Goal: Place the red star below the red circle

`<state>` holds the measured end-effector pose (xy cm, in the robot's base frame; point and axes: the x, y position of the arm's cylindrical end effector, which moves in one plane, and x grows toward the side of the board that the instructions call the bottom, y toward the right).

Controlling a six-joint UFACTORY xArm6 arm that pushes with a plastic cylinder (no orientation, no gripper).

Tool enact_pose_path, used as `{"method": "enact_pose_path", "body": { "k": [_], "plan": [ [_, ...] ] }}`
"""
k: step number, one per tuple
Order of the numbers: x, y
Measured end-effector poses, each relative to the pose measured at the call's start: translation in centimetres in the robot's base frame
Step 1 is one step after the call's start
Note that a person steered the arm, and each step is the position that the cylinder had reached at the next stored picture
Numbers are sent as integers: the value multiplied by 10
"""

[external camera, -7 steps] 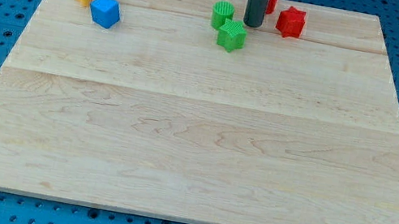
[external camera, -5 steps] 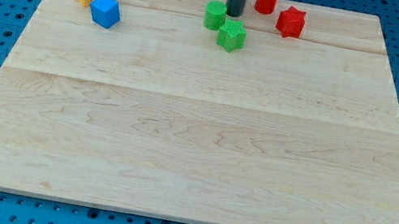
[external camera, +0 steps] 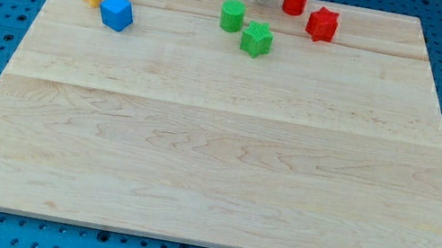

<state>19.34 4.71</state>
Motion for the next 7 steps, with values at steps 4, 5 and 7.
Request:
{"method": "enact_pose_path", "body": {
  "k": [4, 5, 7],
  "plan": [
    [18, 62],
    [59, 61],
    [108, 43]
  ]
}}
